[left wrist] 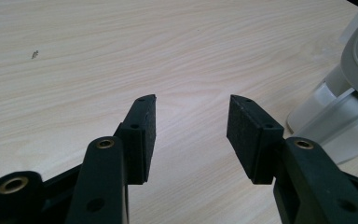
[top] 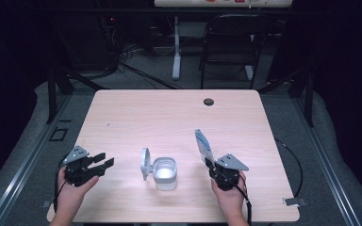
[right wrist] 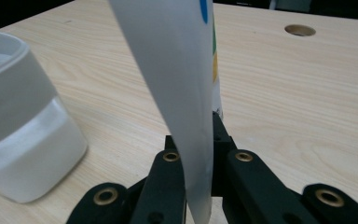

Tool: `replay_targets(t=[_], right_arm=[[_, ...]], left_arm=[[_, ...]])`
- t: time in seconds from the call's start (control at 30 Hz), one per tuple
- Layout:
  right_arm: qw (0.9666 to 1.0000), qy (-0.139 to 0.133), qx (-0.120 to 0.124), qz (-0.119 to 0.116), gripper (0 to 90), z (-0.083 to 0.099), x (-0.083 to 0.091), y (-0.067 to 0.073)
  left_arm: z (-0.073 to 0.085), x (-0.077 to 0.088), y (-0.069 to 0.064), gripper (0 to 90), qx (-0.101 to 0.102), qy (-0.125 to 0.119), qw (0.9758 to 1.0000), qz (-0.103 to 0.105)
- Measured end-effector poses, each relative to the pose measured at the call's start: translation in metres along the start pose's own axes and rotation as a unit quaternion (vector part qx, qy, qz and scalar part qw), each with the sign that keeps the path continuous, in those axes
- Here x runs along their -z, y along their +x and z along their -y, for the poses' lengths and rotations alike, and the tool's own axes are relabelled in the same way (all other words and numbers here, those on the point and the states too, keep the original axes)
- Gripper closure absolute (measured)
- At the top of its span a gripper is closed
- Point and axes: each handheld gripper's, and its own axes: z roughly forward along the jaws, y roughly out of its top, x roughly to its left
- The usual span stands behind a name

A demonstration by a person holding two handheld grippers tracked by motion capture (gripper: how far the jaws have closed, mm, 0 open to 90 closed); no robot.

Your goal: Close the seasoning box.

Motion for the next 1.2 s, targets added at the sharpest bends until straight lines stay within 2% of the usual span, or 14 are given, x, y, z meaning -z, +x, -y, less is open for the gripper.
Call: replay_targets(t=[0.3,0.57,0.7,0.9,1.1,1.2], right_arm=[[0.9995,0.022,-0.021,0.009,88.8,0.006,-0.004,-0.014],[0.9985,0.048,-0.023,0.013,88.7,0.01,-0.009,-0.019],[0.9982,0.046,-0.034,0.014,88.6,0.013,-0.011,-0.021],[0.998,0.049,-0.037,0.015,87.4,0.013,-0.01,-0.023],[0.9976,0.059,-0.033,0.019,84.1,0.015,-0.008,-0.024],[0.9975,0.055,-0.042,0.015,81.3,0.018,-0.009,-0.026]], left_arm=[[0.001,-0.002,0.0,52.8,0.0,0.004,1.0,-0.002],[0.002,-0.003,0.0,52.7,0.0,0.005,1.0,-0.001],[0.002,-0.004,-0.001,52.8,-0.001,0.008,1.0,-0.001],[0.003,-0.004,-0.001,52.7,0.0,0.008,1.0,0.0],[0.003,-0.004,-0.001,52.7,0.001,0.006,1.0,0.0],[0.003,-0.004,0.0,52.7,0.001,0.006,1.0,-0.001]])
